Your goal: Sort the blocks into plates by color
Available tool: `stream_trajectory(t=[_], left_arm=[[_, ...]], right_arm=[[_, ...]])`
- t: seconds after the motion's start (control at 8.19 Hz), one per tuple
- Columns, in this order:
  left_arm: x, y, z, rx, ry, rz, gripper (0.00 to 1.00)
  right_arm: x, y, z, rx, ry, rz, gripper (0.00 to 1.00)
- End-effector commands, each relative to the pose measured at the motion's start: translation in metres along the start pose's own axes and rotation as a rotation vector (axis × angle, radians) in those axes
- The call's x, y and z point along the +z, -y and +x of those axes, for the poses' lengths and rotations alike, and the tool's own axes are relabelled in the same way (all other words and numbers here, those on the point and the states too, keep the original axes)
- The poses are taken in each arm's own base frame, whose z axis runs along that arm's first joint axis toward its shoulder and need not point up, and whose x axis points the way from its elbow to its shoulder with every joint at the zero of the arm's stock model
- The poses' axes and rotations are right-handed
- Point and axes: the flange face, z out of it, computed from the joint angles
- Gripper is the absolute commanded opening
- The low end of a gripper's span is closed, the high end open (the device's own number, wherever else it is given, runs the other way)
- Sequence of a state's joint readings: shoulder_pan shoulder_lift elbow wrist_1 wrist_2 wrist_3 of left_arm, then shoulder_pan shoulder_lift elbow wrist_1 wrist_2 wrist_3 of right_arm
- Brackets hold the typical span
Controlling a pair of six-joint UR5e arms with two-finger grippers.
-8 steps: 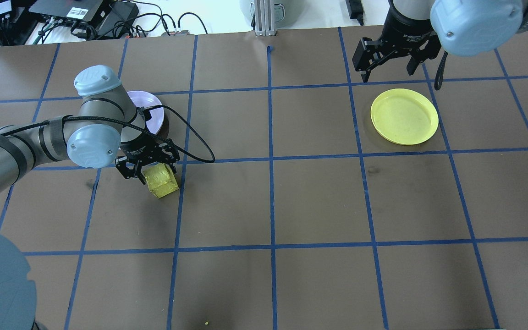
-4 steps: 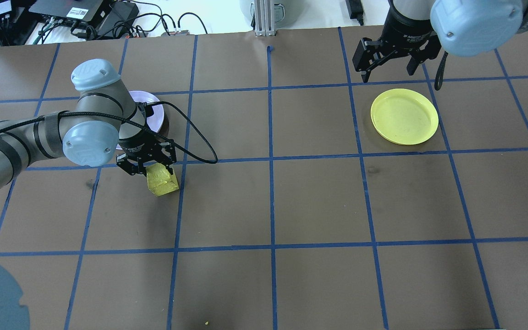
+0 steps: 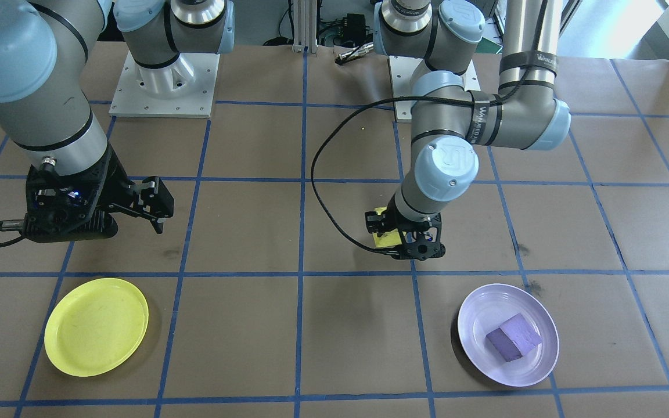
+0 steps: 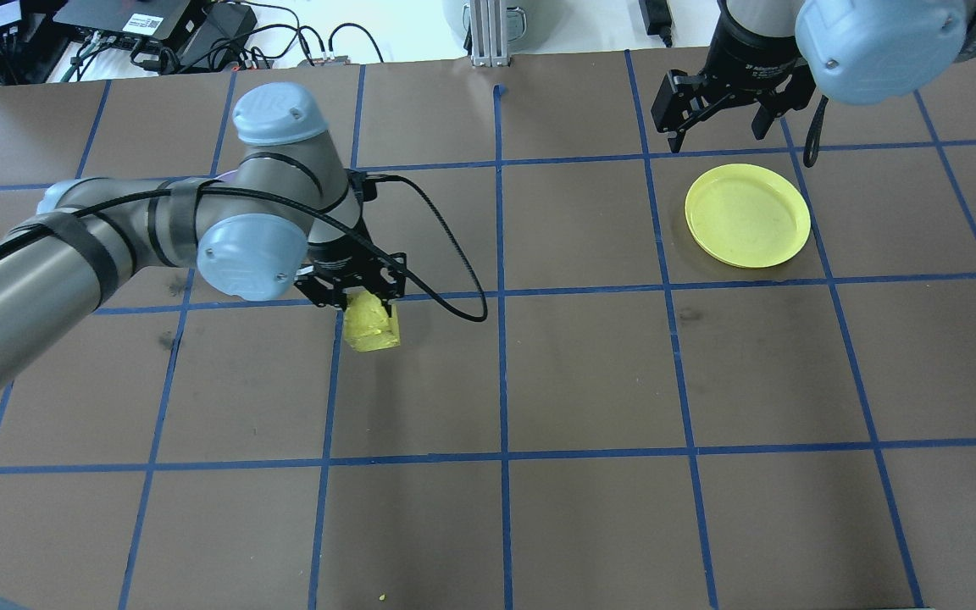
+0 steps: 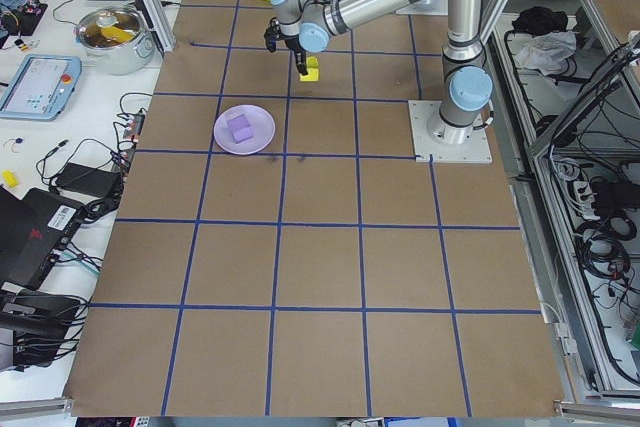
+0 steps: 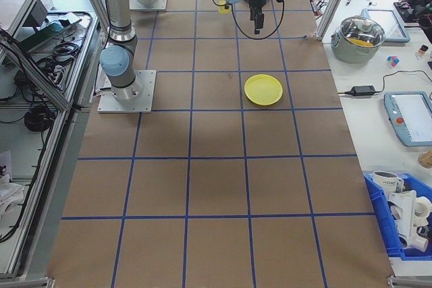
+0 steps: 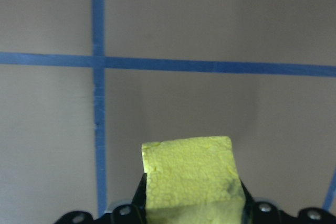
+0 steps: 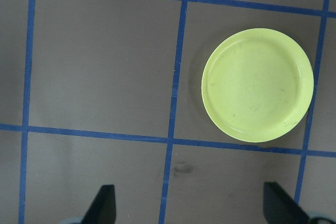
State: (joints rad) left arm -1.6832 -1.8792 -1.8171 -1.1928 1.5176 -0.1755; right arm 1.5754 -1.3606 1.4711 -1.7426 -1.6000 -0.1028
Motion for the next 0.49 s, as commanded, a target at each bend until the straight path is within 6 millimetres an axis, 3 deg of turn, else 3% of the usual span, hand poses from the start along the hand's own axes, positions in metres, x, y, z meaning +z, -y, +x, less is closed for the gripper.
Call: stream_trajectory(t=[0.0,0.12,0.37], left_arm=[[0.008,-0.037,0.110,0.040,-0.017,0.007,0.00],[0.016,-0.043,0.138,0.017,-0.049,-0.012,0.00],[0.006,-0.062,0.192,0.053,-0.054,0.023,0.00]], right_arm=[[0.000,0.000,0.000,0.000,0.000,0.000,1.00],[-0.001,0.000,0.000,0.000,0.000,0.001,1.00],[-0.001,0.000,0.000,0.000,0.000,0.003,1.00]])
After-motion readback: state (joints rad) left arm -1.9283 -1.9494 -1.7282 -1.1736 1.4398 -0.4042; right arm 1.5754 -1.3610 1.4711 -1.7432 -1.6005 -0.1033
